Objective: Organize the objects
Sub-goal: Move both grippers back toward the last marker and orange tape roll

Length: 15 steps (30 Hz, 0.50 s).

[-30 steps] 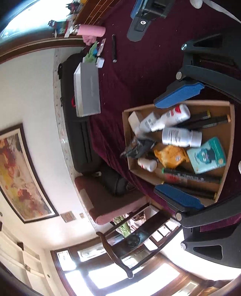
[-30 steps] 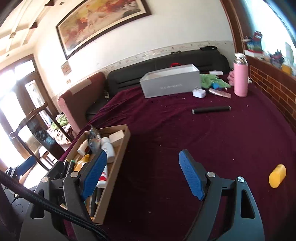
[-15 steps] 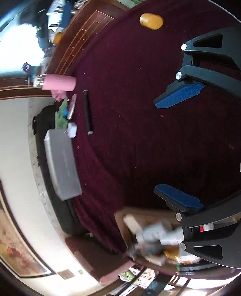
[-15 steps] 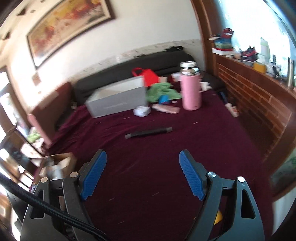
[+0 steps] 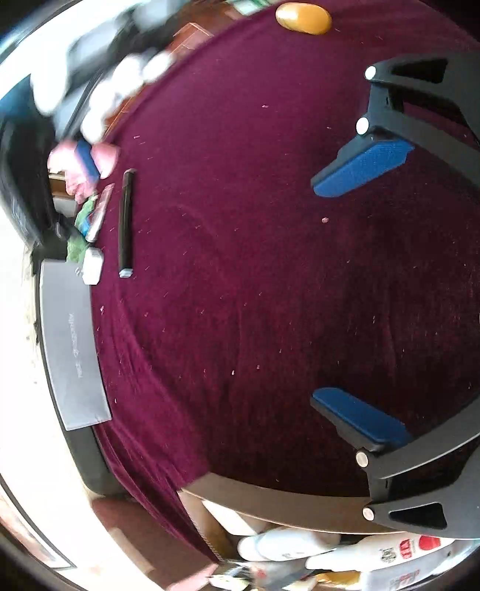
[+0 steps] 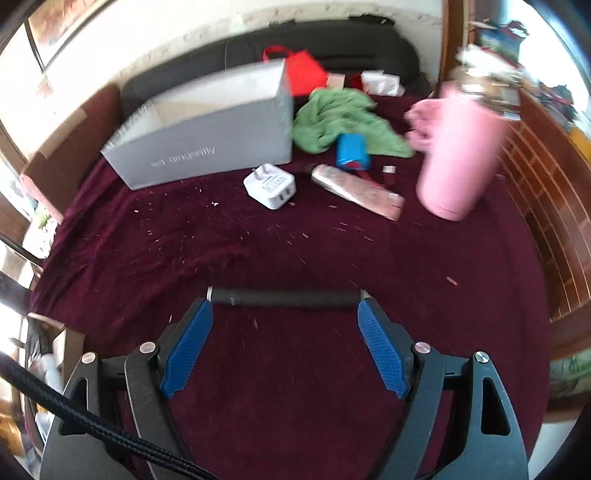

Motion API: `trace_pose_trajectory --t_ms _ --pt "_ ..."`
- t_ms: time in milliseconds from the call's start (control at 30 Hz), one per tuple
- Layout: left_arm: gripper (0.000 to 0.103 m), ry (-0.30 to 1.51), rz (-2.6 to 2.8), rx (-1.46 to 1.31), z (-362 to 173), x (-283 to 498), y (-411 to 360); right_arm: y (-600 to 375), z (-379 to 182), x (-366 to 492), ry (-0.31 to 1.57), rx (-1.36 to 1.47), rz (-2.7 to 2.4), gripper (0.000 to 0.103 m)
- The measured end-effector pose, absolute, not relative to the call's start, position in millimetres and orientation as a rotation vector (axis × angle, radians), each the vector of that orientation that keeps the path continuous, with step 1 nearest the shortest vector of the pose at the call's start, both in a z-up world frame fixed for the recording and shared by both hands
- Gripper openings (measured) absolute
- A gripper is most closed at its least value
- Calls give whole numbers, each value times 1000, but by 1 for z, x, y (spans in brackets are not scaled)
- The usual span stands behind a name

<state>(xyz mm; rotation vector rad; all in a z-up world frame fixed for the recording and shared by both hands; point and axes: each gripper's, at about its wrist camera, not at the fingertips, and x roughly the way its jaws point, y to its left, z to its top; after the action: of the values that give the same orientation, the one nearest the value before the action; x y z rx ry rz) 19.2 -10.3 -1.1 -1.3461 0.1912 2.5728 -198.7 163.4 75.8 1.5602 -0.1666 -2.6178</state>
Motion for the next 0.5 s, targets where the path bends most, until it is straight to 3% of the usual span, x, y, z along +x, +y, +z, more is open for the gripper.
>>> trace_pose_trajectory --t_ms 167,267,400,500 --pt "101 200 2548 -1355 -1 16 -9 144 32 -225 -34 1749 -2516 76" --pt "101 208 2540 -1353 1 19 -11 146 28 -207 -187 1800 -2379 76" --pt "101 209 2537 -1353 2 18 -14 134 30 -169 -204 1844 -2186 73" --pt "101 208 2536 -1352 2 18 -14 125 36 -157 -51 1826 -2324 67"
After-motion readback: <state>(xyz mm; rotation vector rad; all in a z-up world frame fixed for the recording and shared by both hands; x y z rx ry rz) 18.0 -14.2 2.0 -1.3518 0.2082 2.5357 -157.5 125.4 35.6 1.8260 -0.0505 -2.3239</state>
